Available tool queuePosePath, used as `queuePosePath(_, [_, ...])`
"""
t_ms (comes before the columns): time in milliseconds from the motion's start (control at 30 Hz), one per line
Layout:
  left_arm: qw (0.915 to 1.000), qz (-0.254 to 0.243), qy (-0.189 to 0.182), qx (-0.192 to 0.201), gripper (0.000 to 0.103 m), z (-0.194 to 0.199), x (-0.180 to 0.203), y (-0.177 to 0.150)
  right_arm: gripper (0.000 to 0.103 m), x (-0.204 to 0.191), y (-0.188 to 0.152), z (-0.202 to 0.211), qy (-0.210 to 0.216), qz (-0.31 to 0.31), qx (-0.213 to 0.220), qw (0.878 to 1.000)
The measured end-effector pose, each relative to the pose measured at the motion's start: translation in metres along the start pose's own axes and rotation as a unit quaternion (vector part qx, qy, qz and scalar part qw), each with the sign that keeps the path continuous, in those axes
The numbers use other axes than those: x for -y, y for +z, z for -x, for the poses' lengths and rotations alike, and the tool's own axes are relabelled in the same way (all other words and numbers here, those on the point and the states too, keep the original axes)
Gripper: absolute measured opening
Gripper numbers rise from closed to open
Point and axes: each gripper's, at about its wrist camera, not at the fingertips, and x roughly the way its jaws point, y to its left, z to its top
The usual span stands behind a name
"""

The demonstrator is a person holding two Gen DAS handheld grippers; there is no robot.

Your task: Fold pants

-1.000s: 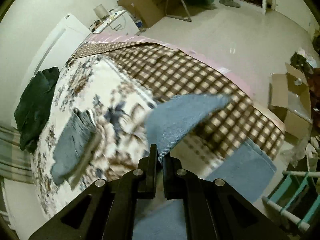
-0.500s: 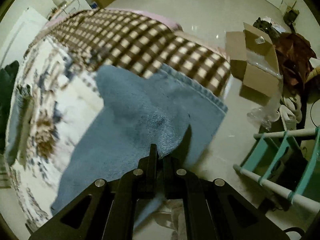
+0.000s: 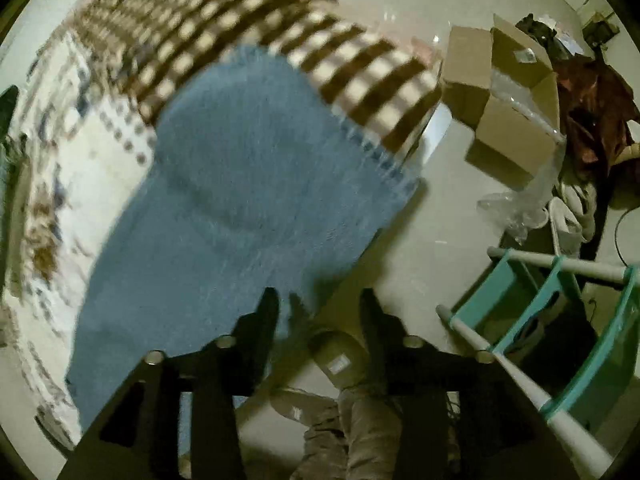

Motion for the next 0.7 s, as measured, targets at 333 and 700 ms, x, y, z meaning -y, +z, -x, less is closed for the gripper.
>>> queuePosePath(333, [0.9904,-0.117,-0.041,0.061,0.074,0.027,0.146,-0.029,0.061,0.02,0.108,0.008,0.071,0.008,0.03,0.997])
queuePosePath(700, [0.9681,-0.239,-0.06,0.047,0.074,0.002,0.255,-0.083,0.009,-0.028,0.138,-0.013,0.08,0.121,-0.006,0.989])
